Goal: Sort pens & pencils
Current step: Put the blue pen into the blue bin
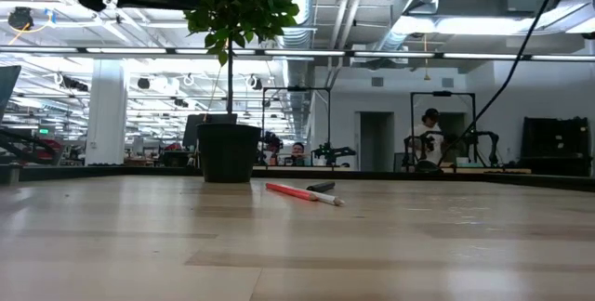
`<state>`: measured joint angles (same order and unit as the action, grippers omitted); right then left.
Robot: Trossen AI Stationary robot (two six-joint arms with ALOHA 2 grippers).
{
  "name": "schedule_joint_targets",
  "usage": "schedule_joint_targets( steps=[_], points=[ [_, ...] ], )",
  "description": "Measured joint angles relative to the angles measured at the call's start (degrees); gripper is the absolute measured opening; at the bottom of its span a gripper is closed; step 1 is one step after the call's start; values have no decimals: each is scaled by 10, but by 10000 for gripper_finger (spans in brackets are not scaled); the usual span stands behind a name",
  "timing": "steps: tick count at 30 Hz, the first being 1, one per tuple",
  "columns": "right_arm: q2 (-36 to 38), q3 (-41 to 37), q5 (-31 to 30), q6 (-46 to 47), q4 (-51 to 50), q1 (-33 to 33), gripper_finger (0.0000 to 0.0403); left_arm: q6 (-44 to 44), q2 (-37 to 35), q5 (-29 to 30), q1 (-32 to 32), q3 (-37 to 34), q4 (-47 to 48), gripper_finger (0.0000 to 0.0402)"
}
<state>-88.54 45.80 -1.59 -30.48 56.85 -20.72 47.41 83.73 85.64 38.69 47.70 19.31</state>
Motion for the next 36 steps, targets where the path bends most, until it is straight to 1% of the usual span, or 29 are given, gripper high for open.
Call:
schedule_joint_targets(
  steps=[5,9,13,16,21,23,25,27,32,35,36],
  points=[
    [2,-2,-69,-41,2,-24,48,-14,3,18,8,8,1,59],
    [37,-19,-113,-75,3,-51,48,-35,3,38,19,17,-5,59],
    [77,-33,-150,-84,-27,-73,48,-86,3,41,20,22,-50,59],
    [82,-44,-153,-70,-40,-74,48,-177,3,-7,8,22,-123,59],
    [83,-59,-157,-60,-39,-57,48,-401,8,-116,-27,22,-315,60],
    [83,-61,-169,-60,-40,-54,48,-465,8,-168,-34,22,-375,65],
    [84,-63,-176,-60,-39,-56,48,-508,8,-220,-40,23,-416,72],
    [84,-63,-184,-63,-42,-61,48,-538,8,-234,-40,23,-440,82],
    [84,-63,-225,-98,-44,-83,48,-560,8,-229,-41,23,-462,108],
    [84,-63,-231,-101,-41,-90,48,-592,8,-230,-42,23,-493,120],
    [84,-63,-231,-101,-41,-90,48,-603,8,-239,-44,23,-505,123]
  ],
)
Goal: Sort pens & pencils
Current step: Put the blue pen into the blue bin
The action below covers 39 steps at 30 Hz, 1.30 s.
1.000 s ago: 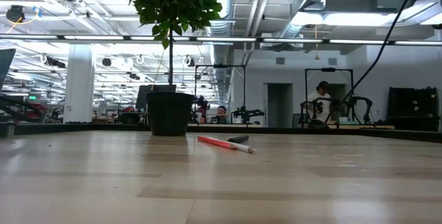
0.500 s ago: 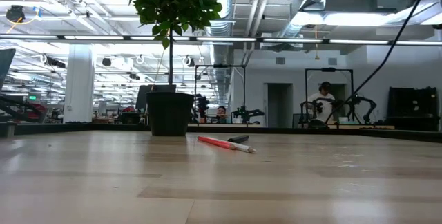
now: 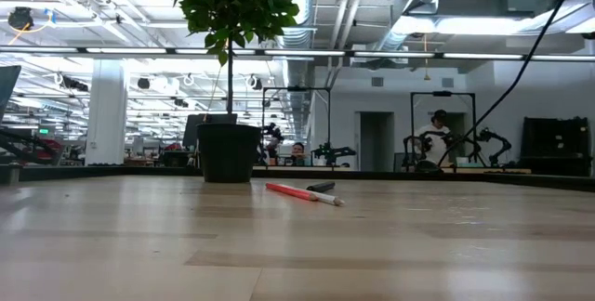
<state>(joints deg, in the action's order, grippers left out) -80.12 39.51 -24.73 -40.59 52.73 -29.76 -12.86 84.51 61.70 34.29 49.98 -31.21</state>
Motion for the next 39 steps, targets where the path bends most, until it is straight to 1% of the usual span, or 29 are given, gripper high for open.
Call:
schedule_joint_targets(
  steps=[6,8,14,19,28,30,36,39],
  points=[
    [0,0,0,0,0,3,48,-62,0,-103,-10,0,-80,131],
    [0,0,0,-2,0,3,48,-74,0,-131,-14,0,-95,131],
    [0,0,7,-6,4,3,48,-98,0,-183,-32,0,-119,130],
    [0,0,7,-15,4,6,48,-105,0,-271,-57,0,-143,130],
    [0,0,9,-15,4,6,48,-103,0,-324,-81,0,-159,130],
    [0,0,17,-15,4,6,48,-107,0,-335,-86,0,-163,130],
    [0,0,24,-15,4,6,48,-100,0,-413,-103,0,-173,130],
    [0,0,24,-15,6,6,48,-100,0,-428,-110,0,-183,130]
  ],
)
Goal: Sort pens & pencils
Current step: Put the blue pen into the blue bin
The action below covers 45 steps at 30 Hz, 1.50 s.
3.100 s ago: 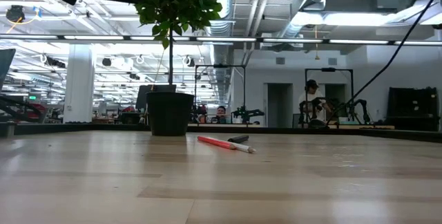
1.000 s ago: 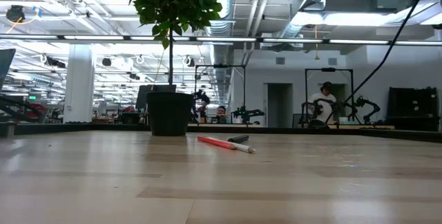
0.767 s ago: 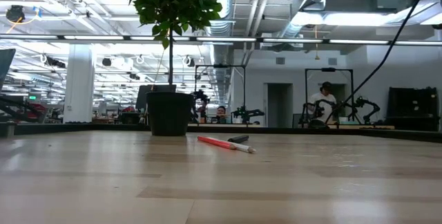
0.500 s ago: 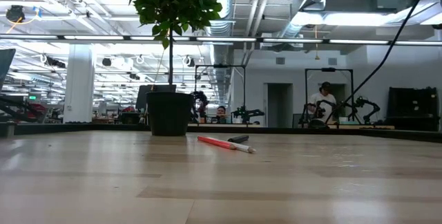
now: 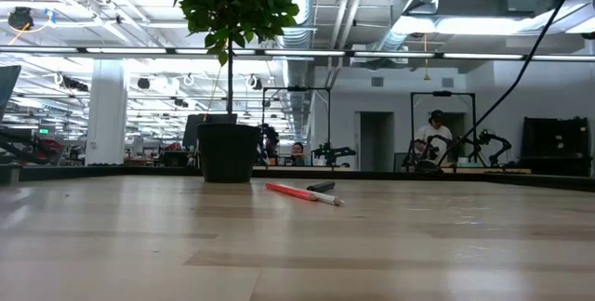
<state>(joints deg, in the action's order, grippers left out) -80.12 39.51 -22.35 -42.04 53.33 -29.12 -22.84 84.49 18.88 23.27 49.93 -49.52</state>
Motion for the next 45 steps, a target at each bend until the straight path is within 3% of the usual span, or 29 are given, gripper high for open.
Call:
schedule_joint_targets(
  steps=[14,33,45],
  points=[
    [0,0,4,0,-1,6,48,30,0,-80,-25,0,-4,130],
    [0,0,13,-4,-2,15,48,37,0,-71,-24,0,9,130],
    [0,0,13,-4,-1,15,48,36,0,-110,-24,0,-7,130]
  ],
)
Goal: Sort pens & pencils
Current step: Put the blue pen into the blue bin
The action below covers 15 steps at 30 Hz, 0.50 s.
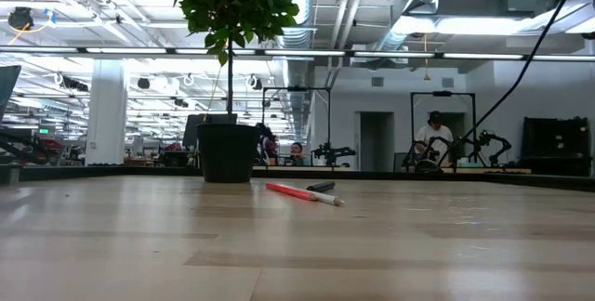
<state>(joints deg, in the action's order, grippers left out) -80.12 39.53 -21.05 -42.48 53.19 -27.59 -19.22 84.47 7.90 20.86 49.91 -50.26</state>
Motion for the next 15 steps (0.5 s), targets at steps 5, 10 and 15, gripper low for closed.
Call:
schedule_joint_targets(
  steps=[5,10,15],
  points=[
    [0,0,0,0,0,0,48,0,0,-1,0,5,-3,130],
    [0,0,0,0,0,0,48,1,0,-12,-5,11,12,130],
    [0,0,0,0,0,0,48,18,0,-30,-14,11,30,130]
  ],
)
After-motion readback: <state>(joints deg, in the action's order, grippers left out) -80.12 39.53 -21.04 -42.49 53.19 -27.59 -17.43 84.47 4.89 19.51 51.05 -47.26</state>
